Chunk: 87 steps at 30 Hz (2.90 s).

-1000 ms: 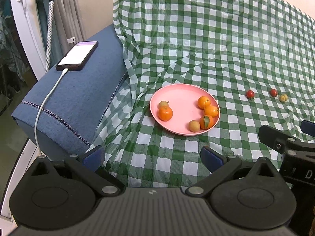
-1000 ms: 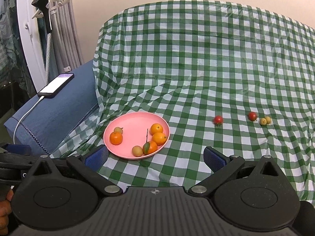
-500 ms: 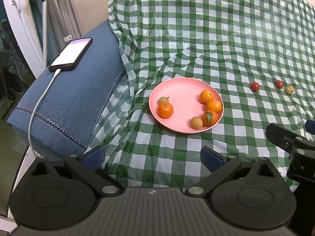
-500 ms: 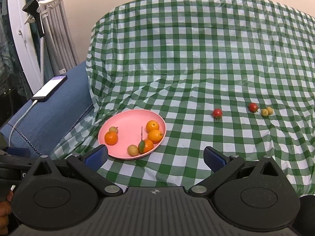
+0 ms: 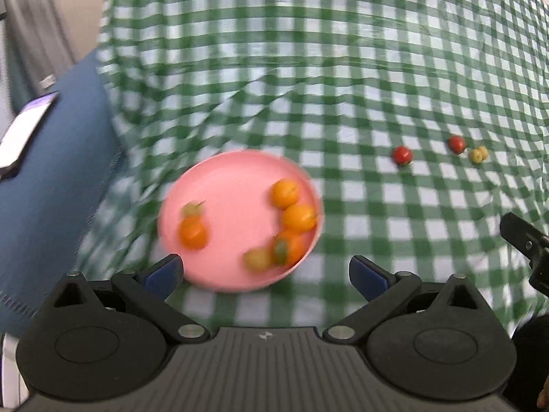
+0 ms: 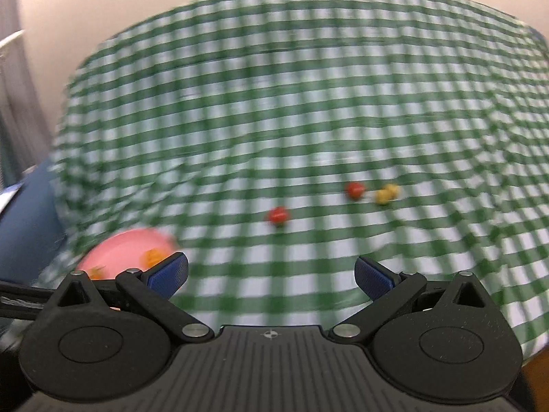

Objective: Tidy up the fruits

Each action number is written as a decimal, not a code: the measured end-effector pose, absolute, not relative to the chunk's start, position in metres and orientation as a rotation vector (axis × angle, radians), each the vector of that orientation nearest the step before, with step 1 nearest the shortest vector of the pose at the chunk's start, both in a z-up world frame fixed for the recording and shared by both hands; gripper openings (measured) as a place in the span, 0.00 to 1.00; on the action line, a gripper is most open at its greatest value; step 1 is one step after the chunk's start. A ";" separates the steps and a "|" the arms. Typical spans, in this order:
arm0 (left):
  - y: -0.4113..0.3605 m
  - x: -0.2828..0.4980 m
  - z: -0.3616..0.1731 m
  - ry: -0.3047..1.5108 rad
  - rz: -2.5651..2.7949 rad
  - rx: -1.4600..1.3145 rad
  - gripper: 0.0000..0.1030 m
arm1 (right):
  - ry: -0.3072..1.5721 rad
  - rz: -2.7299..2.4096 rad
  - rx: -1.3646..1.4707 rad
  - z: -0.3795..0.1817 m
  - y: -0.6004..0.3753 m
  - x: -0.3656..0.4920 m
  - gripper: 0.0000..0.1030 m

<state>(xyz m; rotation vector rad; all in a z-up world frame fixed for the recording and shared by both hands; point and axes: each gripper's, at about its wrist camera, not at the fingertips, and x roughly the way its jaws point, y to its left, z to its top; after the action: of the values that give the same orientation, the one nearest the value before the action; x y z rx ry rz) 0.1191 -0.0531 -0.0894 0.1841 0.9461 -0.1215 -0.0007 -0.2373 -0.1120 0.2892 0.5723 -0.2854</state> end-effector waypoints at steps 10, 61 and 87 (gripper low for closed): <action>-0.158 0.227 -0.142 0.940 -0.250 0.255 1.00 | 0.589 -0.460 0.364 -0.172 -0.342 0.089 0.99; -0.183 0.241 -0.150 0.937 -0.441 0.164 0.32 | 0.617 -0.388 0.394 -0.189 -0.369 0.113 0.27; 0.014 0.026 -0.043 0.830 -0.224 0.059 0.32 | 0.660 0.064 0.188 -0.072 -0.141 -0.049 0.27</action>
<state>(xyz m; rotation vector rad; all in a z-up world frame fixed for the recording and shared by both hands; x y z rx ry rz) 0.0262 0.0137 -0.0429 0.0590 0.8303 -0.2244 -0.0494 -0.1405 -0.0717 0.1875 0.6603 0.0643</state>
